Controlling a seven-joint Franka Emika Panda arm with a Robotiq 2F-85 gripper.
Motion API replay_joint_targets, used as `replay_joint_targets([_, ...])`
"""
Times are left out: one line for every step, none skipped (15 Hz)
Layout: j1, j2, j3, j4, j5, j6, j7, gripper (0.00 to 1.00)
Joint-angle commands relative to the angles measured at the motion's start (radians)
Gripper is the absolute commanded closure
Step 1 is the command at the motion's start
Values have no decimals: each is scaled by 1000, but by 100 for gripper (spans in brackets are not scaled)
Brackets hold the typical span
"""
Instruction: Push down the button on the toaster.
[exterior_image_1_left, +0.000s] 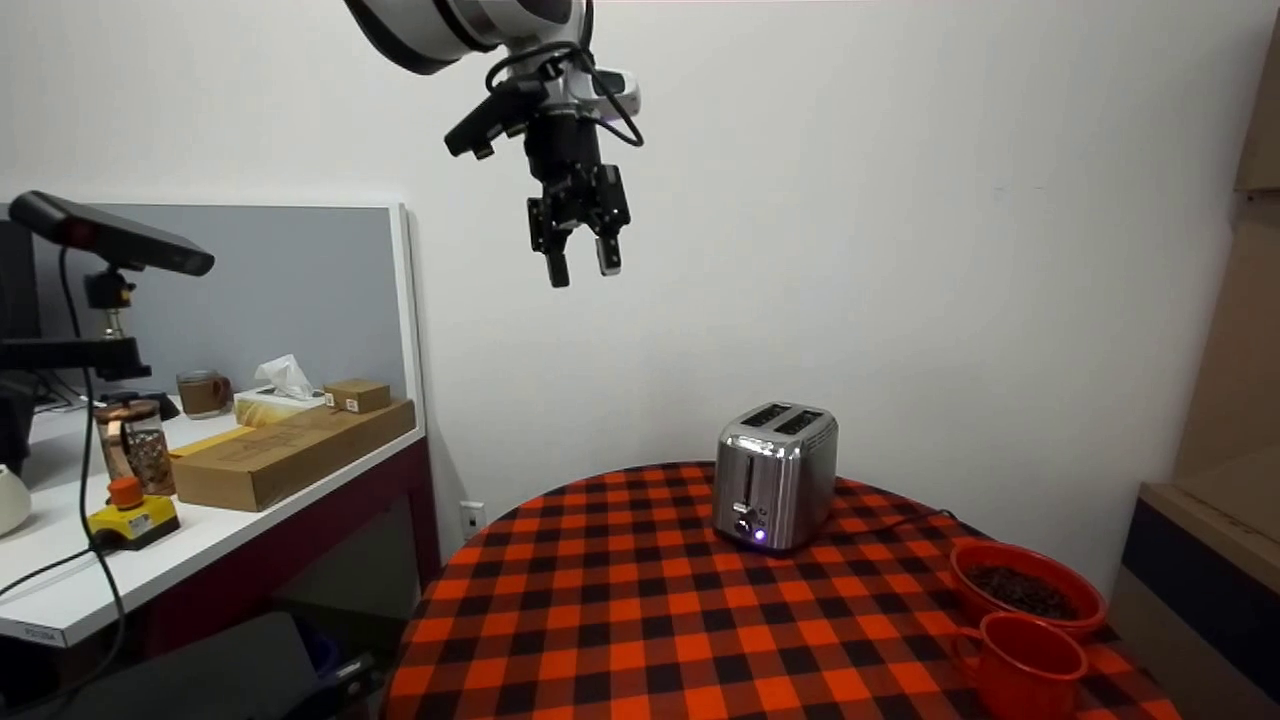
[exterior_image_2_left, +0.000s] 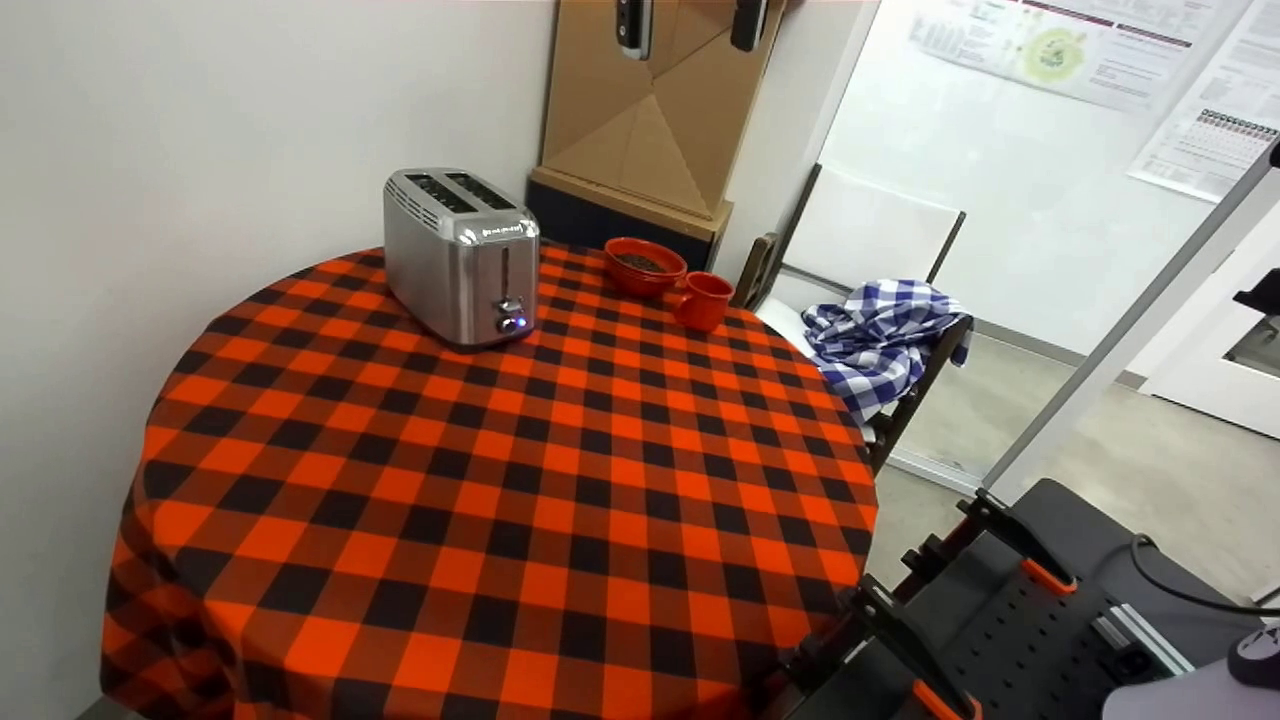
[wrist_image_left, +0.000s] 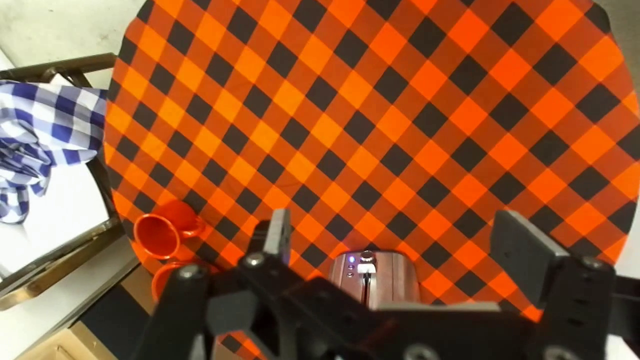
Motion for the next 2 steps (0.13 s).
replay_joint_targets([-29,3,28,3,4,0,-3,0])
replay_joint_targets([-29,9,29,5,4,2,-3,0])
